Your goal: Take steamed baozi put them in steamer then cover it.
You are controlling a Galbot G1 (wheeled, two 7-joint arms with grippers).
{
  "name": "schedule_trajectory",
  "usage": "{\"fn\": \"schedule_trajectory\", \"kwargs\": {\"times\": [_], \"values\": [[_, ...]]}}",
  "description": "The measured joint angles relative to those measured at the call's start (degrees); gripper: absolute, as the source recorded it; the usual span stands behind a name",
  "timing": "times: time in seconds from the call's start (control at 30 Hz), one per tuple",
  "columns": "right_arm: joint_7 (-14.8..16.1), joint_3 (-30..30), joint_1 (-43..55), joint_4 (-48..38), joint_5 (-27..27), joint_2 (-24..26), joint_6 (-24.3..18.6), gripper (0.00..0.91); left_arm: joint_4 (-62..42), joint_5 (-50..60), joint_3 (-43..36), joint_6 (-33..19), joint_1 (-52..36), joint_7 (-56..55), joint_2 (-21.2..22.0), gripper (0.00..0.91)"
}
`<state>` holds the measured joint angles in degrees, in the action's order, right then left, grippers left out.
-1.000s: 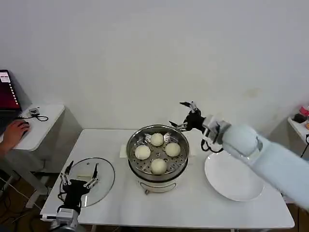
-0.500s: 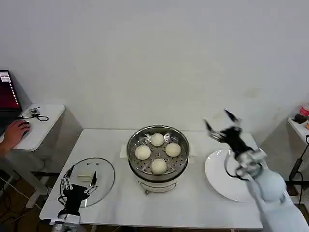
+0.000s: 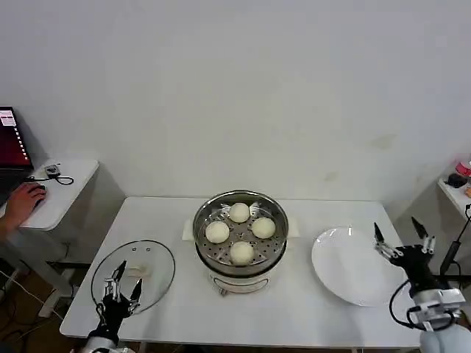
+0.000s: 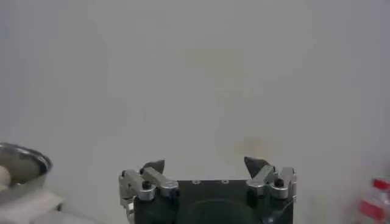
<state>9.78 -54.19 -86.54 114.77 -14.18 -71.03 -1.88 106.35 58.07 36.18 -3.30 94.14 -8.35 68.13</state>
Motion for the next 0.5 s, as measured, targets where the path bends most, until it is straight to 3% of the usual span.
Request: {"fn": "schedule_trajectory", "kwargs": {"times": [0.5], "values": [[0.2,-4.7,-5.2,2.1,-1.4,-2.6,-0.6,0.907,-8.9,12.2,-0.6,0.5,-6.5,0.5,-2.7,0.907]]}}
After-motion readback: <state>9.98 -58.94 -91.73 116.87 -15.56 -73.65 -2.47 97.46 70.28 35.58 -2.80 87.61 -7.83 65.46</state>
